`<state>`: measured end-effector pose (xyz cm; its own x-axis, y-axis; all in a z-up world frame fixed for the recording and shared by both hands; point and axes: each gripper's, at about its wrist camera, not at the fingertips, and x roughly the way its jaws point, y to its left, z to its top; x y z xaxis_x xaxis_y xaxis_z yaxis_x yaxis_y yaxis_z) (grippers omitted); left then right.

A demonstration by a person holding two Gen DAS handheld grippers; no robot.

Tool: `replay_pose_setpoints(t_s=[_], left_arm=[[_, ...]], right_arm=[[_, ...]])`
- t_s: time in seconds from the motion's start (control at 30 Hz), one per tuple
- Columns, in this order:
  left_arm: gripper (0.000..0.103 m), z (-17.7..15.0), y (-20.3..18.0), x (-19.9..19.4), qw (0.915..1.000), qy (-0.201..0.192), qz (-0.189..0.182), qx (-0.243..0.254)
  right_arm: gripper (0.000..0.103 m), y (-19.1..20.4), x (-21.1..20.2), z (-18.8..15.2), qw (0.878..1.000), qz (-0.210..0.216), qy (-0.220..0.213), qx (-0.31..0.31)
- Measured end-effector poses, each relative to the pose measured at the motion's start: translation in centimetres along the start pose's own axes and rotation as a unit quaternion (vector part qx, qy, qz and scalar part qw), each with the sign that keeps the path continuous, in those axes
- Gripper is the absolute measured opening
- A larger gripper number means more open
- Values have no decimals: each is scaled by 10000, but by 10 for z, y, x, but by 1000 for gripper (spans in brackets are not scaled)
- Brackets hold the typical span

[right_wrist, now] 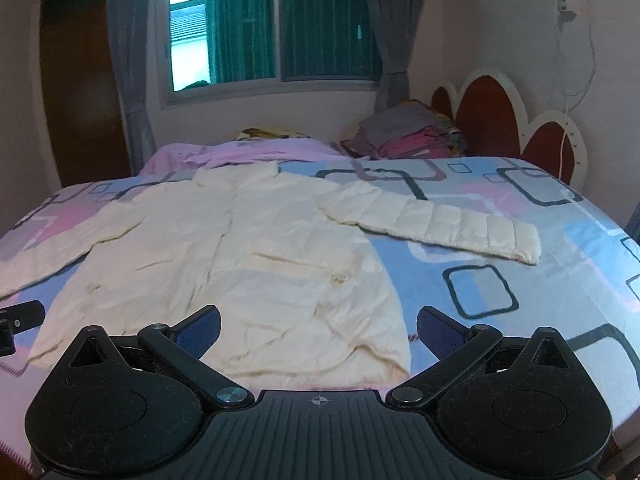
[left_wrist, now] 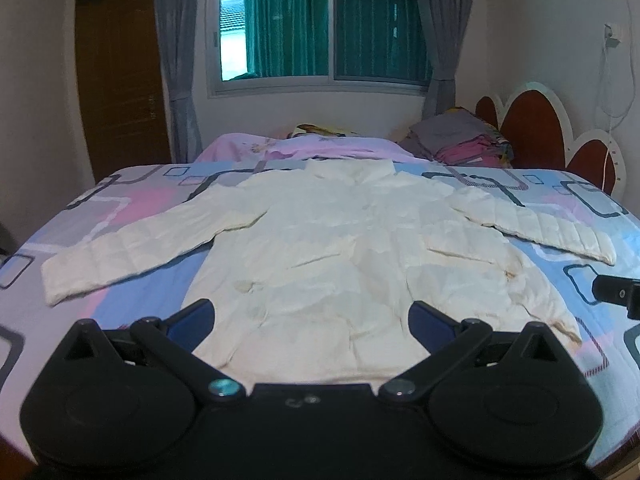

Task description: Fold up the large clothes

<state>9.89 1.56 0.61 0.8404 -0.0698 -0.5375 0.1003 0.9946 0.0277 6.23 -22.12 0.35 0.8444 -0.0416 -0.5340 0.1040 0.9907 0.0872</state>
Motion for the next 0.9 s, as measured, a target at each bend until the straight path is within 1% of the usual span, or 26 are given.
replay_pose_setpoints(t_s=[0.13,0.3,0.43,0.6,0.63,0.73,0.83,0.9], left_arm=[[103,15,1,26,9998,-26,-105,152],[103,37,7,53,9992,-75,-301,269],[103,50,14,70,9985,-130,-452,282],[103,60,16,95,9978,-16,-626,208],[103,60,15,101,9977,17,-658,180],[103,61,8,114,9954,143,-932,163],[103,62,1,125,9931,173,-1157,60],[103,62,-4,133,9929,188,-1177,0]], right_arm=[[103,-4,24,14,9996,-151,-55,213],[103,-5,44,33,9984,-423,-143,333],[103,-5,55,47,9969,-629,-268,380],[103,-10,69,57,9948,-879,-315,407],[103,-15,71,60,9942,-928,-330,440],[103,-31,79,64,9920,-1081,-339,557],[103,-51,89,65,9898,-1182,-382,701],[103,-67,97,66,9880,-1247,-422,810]])
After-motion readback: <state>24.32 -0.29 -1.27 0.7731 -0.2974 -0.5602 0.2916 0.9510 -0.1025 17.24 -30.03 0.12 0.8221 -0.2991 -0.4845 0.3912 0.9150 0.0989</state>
